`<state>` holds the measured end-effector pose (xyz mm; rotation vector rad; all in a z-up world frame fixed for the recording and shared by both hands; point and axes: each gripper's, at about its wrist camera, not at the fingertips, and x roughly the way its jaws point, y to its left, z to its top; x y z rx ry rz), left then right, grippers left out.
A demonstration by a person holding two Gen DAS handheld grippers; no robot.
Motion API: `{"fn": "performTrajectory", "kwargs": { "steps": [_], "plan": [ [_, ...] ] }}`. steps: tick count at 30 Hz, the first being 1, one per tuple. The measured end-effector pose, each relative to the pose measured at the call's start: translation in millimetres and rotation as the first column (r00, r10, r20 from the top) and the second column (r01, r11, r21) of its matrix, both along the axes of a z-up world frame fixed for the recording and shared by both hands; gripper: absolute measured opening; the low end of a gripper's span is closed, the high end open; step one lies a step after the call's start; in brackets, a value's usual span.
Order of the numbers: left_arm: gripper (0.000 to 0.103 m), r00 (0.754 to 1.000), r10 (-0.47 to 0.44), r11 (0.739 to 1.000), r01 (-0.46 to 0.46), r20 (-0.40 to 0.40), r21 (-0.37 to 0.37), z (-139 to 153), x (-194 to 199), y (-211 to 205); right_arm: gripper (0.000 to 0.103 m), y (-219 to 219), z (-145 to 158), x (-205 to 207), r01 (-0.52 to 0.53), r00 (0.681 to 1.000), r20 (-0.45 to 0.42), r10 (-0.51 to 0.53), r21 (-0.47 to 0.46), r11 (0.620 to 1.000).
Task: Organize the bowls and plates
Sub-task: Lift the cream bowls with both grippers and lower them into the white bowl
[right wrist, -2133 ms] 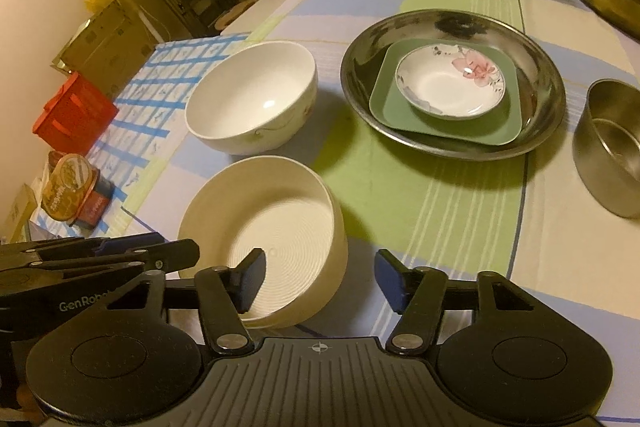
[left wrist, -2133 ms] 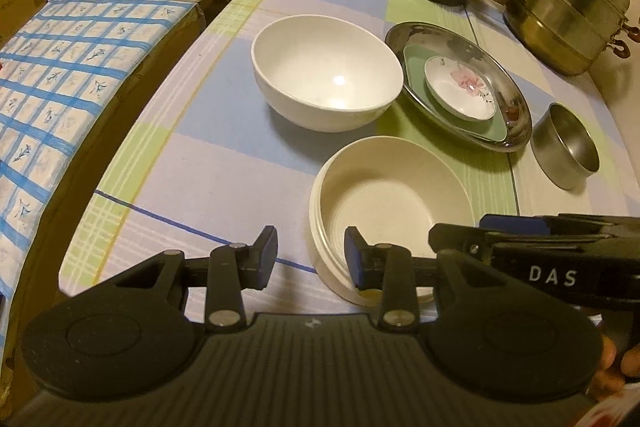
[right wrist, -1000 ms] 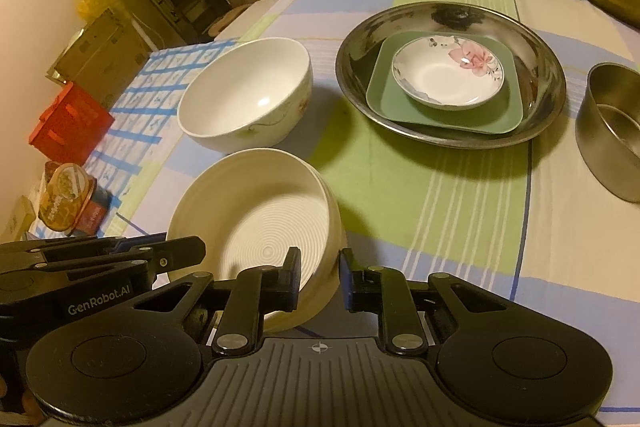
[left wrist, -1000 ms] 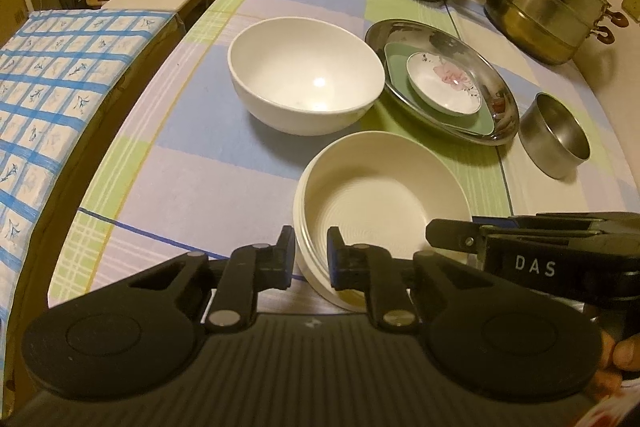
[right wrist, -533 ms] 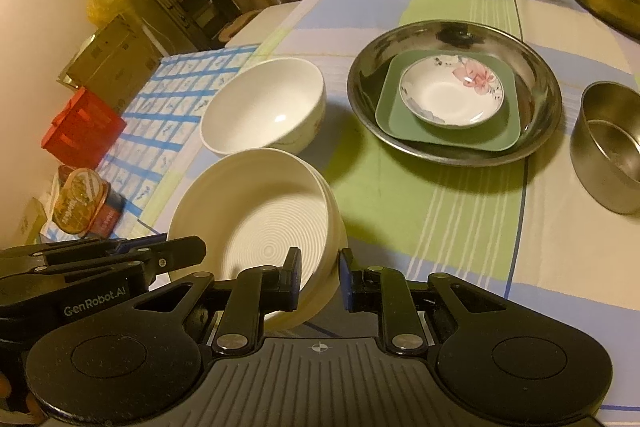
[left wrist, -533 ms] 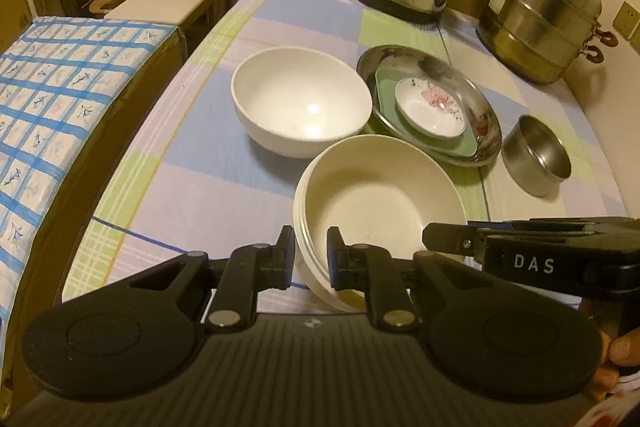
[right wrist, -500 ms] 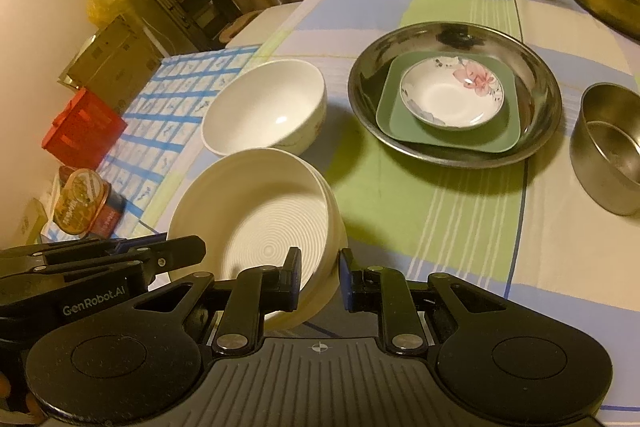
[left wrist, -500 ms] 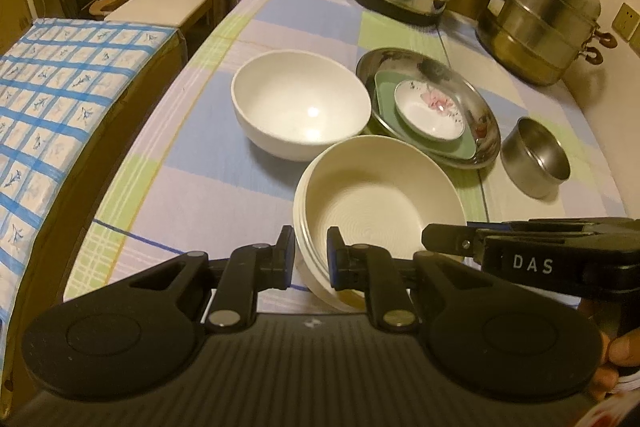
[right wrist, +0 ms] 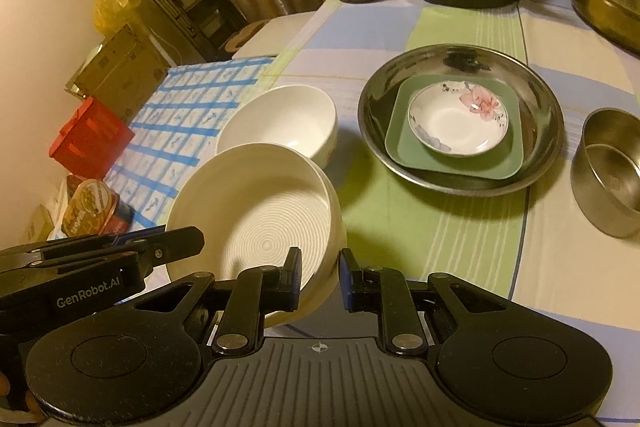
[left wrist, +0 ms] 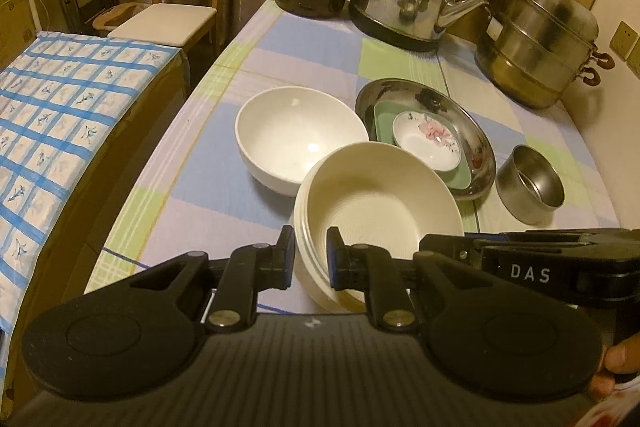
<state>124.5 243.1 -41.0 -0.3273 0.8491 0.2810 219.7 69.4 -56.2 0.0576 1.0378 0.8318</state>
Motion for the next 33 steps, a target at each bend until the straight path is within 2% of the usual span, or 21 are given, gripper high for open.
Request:
{"fn": "performTrajectory", "kwargs": {
  "steps": [17, 33],
  "plan": [
    [0.014, 0.999, 0.013, 1.0, -0.014, 0.036, 0.025, 12.0, 14.8, 17.9, 0.02, 19.0, 17.8, 21.4, -0.001, 0.999, 0.034, 0.0, 0.028, 1.0],
    [0.014, 0.998, 0.029, 0.999, -0.031, 0.056, 0.031, 15.8, 42.8, 47.2, 0.02, 48.9, 18.9, 49.8, -0.001, 0.998, 0.055, 0.0, 0.026, 1.0]
  ]
}}
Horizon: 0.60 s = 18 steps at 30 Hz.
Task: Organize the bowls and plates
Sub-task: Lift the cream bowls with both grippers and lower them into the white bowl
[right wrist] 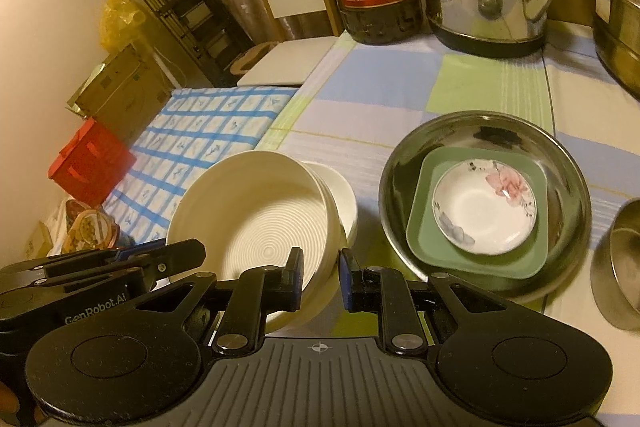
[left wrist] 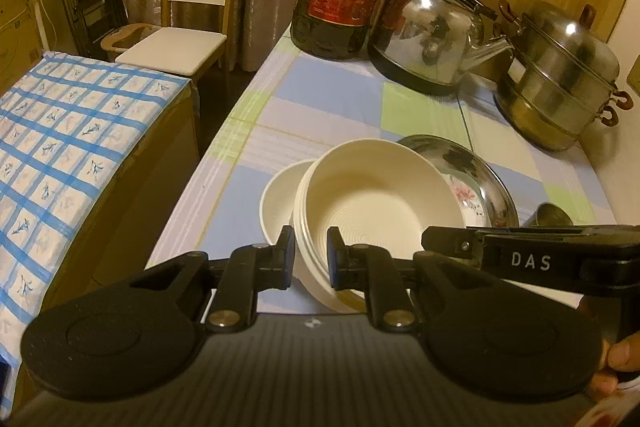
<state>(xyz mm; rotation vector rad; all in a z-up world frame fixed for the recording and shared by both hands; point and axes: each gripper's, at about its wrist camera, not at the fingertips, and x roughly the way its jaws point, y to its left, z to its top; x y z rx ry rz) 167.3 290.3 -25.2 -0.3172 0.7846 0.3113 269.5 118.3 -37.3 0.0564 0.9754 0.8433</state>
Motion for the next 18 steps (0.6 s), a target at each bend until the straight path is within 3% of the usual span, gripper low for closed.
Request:
{"fn": "performTrajectory", "kwargs": {
  "steps": [18],
  "plan": [
    [0.014, 1.0, 0.015, 0.999, -0.016, -0.024, -0.04, -13.8, 26.4, 30.9, 0.02, 27.6, -12.2, 26.1, 0.014, 1.0, -0.022, -0.014, -0.022, 1.0]
  ]
}}
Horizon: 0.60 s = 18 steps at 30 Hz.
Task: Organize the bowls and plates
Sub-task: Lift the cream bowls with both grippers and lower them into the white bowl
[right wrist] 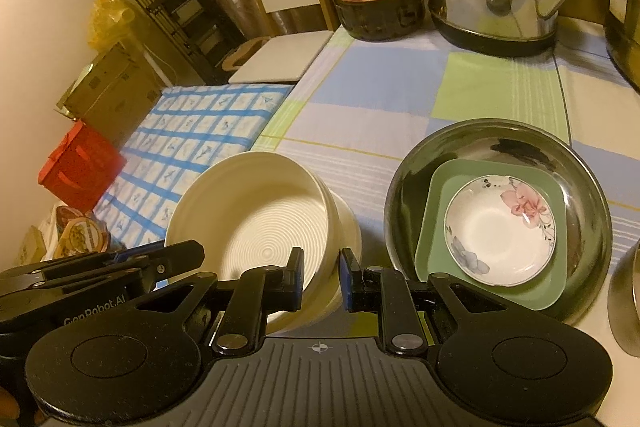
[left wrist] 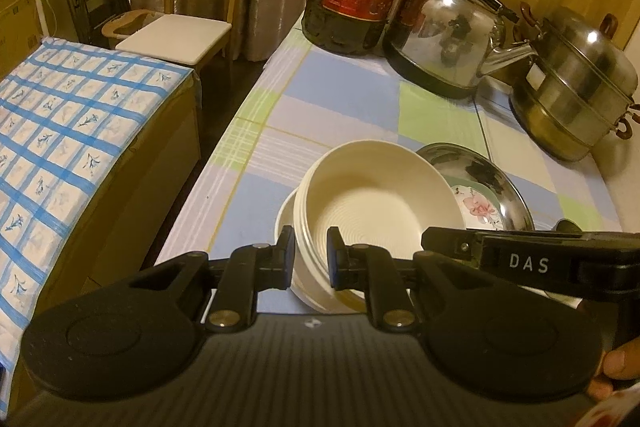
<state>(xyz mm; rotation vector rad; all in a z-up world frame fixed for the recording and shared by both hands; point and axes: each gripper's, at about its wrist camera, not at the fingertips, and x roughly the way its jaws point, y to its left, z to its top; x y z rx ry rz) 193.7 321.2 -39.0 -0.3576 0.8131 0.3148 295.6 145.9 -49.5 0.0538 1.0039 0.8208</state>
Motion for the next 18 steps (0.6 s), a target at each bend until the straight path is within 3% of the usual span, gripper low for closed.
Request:
{"fn": "performTrajectory", "kwargs": {
  "steps": [18],
  "plan": [
    [0.014, 0.999, -0.001, 0.999, 0.0, -0.037, -0.035, -16.4, 13.1, 9.6, 0.02, 8.8, -10.3, 8.7, 0.017, 1.0, -0.026, -0.018, -0.025, 1.0]
  ]
}}
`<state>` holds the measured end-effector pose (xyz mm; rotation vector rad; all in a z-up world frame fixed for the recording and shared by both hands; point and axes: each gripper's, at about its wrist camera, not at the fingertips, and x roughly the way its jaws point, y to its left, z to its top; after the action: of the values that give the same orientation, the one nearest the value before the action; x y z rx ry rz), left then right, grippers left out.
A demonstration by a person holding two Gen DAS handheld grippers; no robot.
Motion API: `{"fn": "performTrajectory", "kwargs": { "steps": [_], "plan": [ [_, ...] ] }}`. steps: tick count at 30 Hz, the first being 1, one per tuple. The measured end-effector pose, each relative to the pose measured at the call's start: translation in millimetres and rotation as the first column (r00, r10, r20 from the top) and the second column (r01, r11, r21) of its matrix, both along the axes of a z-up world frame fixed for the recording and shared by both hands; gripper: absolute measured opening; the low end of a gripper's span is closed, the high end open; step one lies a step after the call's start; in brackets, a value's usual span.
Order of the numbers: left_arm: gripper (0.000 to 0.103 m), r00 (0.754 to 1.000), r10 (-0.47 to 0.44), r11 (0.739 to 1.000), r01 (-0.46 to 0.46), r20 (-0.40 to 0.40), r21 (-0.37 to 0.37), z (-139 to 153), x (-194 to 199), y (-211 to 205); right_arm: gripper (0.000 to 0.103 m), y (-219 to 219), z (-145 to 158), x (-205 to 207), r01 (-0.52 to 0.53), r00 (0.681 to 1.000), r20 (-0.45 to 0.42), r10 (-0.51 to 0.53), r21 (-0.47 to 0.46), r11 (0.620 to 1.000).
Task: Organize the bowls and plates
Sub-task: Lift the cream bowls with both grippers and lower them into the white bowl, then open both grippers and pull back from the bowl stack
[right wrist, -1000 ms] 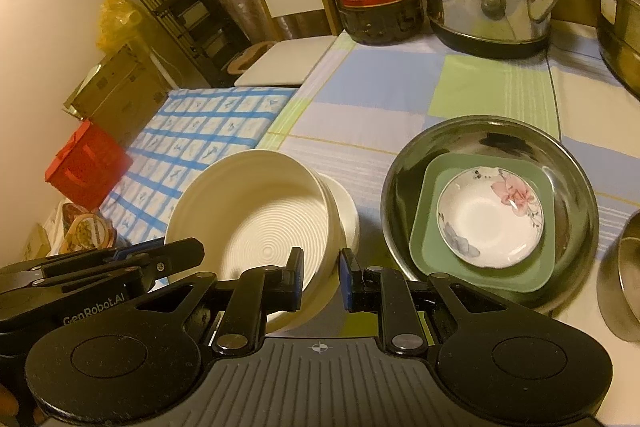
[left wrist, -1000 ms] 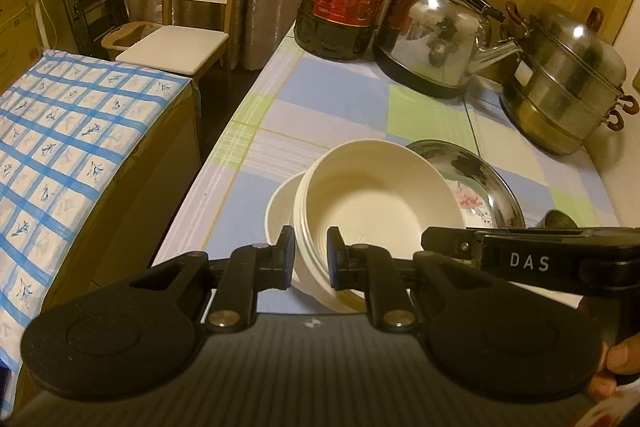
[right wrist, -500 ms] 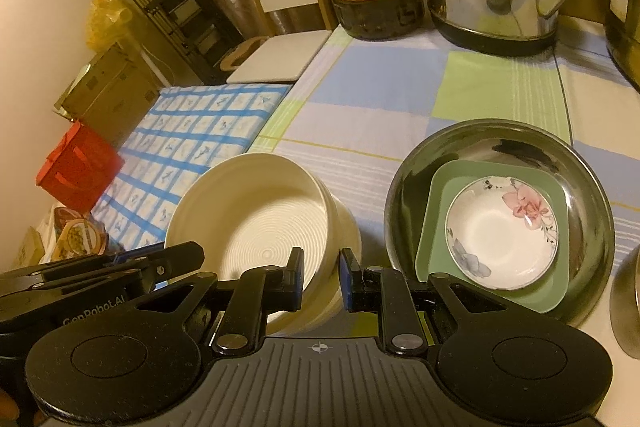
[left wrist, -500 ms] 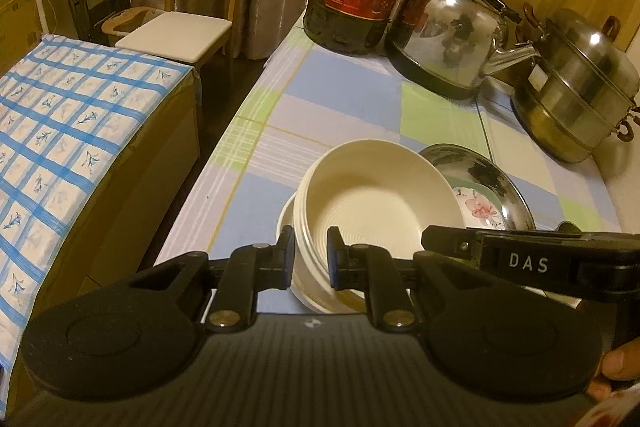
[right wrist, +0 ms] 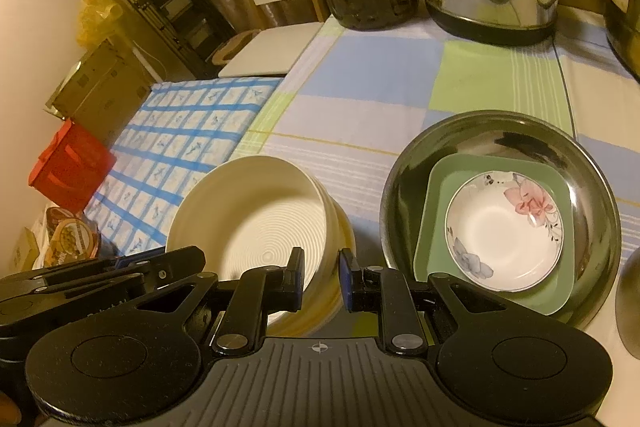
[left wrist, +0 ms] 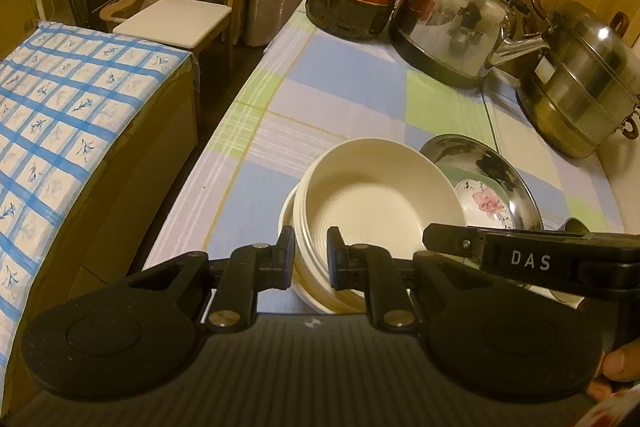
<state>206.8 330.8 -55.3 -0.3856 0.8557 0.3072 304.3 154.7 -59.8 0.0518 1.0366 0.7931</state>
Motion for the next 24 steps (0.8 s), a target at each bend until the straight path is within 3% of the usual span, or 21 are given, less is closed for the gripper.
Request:
{"fn": "performTrajectory", "kwargs": {
  "steps": [18, 20, 24],
  "plan": [
    [0.017, 1.0, 0.018, 1.0, -0.019, -0.007, -0.014, -3.1, 2.5, 1.0, 0.021, -2.0, -3.6, 7.1, 0.01, 1.0, -0.024, -0.01, 0.024, 1.0],
    [0.018, 1.0, 0.021, 1.0, -0.021, 0.004, -0.011, 0.5, -0.4, 1.0, 0.023, -5.1, -0.2, 5.5, 0.015, 1.0, -0.008, -0.015, 0.034, 0.999],
    [0.019, 0.999, 0.026, 1.0, -0.026, 0.027, 0.005, 11.3, -6.6, -2.3, 0.045, -11.7, 7.4, 1.6, 0.022, 1.0, 0.011, -0.023, 0.067, 0.998]
  ]
}}
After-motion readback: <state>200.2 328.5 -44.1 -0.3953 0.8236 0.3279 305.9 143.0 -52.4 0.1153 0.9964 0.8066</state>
